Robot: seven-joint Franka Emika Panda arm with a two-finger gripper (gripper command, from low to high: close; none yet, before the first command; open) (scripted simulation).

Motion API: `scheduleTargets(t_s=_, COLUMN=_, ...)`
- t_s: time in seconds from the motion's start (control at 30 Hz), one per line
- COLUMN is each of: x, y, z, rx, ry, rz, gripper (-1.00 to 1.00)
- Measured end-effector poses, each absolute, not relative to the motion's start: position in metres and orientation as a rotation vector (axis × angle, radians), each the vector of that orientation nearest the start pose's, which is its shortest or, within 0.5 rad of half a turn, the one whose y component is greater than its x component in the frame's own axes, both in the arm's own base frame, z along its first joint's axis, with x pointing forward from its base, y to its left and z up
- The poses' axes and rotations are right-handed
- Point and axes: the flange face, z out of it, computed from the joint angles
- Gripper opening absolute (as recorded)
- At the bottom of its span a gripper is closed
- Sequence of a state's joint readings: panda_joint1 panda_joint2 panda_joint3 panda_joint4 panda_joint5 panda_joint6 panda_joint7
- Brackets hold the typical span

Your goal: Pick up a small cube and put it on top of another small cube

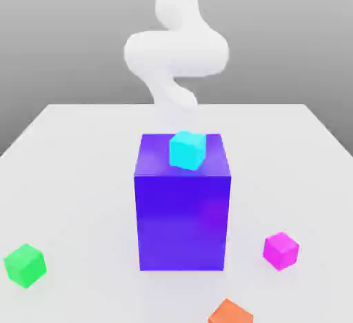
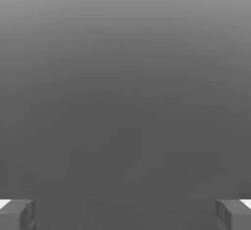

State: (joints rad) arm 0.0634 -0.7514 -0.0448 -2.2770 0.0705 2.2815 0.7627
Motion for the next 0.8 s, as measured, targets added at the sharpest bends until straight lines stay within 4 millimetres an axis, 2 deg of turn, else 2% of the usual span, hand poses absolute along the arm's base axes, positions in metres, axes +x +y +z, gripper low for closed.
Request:
scheduleTargets(t_s=0.03, x=0.373, y=0.003, z=0.692, rx=-2.428, ry=0.959, rz=-0.827, gripper=0.00)
scheduleTargets(t_s=0.13, x=0.373, y=0.003, z=0.692, rx=-2.428, ry=0.959, rz=-0.827, gripper=0.00)
scheduleTargets(t_s=0.2, x=0.414, y=0.015, z=0.643, rx=-2.445, ry=0.885, rz=-0.527, gripper=0.00)
scheduleTargets(t_s=0.23, x=0.414, y=0.015, z=0.643, rx=-2.445, ry=0.886, rz=-0.527, gripper=0.00)
scheduleTargets(t_s=0.3, x=0.445, y=0.034, z=0.594, rx=-2.451, ry=0.827, rz=-0.278, gripper=0.00)
scheduleTargets(t_s=0.33, x=0.445, y=0.034, z=0.594, rx=-2.451, ry=0.827, rz=-0.278, gripper=0.00)
scheduleTargets(t_s=0.47, x=0.478, y=0.080, z=0.495, rx=-2.462, ry=0.757, rz=0.119, gripper=0.00)
scheduleTargets(t_s=0.6, x=0.485, y=0.119, z=0.417, rx=-2.461, ry=0.723, rz=0.385, gripper=0.00)
scheduleTargets(t_s=0.73, x=0.478, y=0.157, z=0.352, rx=-2.466, ry=0.695, rz=0.591, gripper=0.00)
scheduleTargets(t_s=0.8, x=0.473, y=0.168, z=0.322, rx=-2.465, ry=0.698, rz=0.672, gripper=0.00)
